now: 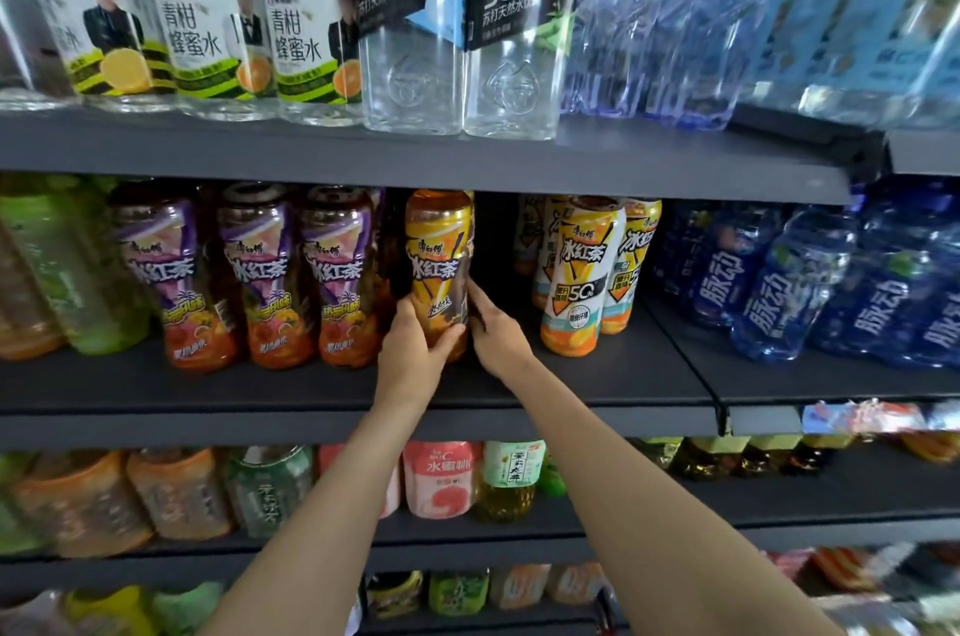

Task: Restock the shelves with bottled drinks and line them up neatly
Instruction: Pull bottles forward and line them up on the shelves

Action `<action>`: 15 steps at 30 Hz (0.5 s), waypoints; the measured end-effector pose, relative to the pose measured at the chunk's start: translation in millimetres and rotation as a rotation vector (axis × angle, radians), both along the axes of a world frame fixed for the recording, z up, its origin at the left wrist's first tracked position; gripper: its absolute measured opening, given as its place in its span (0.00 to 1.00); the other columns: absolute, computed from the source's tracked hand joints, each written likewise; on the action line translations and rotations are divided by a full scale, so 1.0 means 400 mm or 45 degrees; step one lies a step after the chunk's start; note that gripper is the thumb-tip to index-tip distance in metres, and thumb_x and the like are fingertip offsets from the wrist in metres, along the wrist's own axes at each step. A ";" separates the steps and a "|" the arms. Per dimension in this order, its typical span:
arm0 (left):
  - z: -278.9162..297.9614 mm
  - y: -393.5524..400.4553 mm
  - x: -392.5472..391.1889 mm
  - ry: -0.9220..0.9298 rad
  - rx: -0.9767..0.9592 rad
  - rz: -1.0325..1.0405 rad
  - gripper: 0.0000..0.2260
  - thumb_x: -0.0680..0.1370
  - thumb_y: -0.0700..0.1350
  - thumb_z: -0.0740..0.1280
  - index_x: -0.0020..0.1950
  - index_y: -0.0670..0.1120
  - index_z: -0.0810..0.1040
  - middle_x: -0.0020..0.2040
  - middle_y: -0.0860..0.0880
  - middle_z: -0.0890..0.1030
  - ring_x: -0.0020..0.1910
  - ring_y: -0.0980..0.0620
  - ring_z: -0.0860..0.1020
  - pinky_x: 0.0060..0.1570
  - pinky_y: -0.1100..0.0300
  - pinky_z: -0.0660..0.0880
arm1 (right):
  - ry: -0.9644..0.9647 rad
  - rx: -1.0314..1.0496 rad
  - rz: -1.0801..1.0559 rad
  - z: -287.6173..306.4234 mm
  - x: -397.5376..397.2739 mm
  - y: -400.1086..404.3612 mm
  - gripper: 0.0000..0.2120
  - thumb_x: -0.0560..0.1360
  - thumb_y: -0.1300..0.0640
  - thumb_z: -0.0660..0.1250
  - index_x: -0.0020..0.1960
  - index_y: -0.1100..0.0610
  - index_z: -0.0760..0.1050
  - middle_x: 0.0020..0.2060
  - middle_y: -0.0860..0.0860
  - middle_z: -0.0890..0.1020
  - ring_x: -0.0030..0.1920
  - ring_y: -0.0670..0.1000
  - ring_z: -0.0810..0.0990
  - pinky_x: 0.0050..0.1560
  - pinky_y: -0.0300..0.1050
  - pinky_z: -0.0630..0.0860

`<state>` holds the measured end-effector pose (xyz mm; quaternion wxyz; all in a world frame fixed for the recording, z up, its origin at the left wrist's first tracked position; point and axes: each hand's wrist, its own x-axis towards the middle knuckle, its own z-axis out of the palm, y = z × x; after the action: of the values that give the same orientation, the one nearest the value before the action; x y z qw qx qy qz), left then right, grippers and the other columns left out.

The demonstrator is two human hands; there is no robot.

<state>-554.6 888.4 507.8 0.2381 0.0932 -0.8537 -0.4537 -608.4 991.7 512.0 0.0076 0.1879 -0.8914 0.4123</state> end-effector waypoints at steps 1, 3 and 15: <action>0.000 -0.002 -0.002 0.001 -0.001 -0.001 0.22 0.75 0.48 0.69 0.63 0.41 0.66 0.59 0.44 0.76 0.58 0.45 0.75 0.54 0.59 0.70 | -0.010 0.021 0.000 0.002 0.000 -0.002 0.27 0.80 0.64 0.53 0.75 0.47 0.52 0.64 0.58 0.74 0.63 0.58 0.74 0.61 0.44 0.69; 0.001 -0.007 -0.001 -0.004 -0.008 0.007 0.22 0.74 0.48 0.69 0.62 0.40 0.66 0.59 0.43 0.76 0.59 0.44 0.75 0.55 0.57 0.70 | -0.010 0.056 -0.006 0.003 0.004 -0.004 0.28 0.79 0.65 0.53 0.76 0.48 0.53 0.64 0.59 0.74 0.63 0.58 0.74 0.60 0.43 0.70; 0.005 -0.031 0.015 -0.021 -0.016 -0.004 0.23 0.75 0.48 0.67 0.64 0.39 0.64 0.61 0.42 0.74 0.61 0.44 0.73 0.57 0.57 0.70 | 0.007 0.198 -0.007 0.008 0.015 -0.009 0.32 0.79 0.67 0.53 0.76 0.46 0.46 0.64 0.59 0.75 0.60 0.59 0.75 0.59 0.46 0.70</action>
<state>-548.5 876.2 509.9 0.2310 0.0942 -0.8587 -0.4477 -602.4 987.9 515.2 -0.0034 0.1865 -0.9213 0.3411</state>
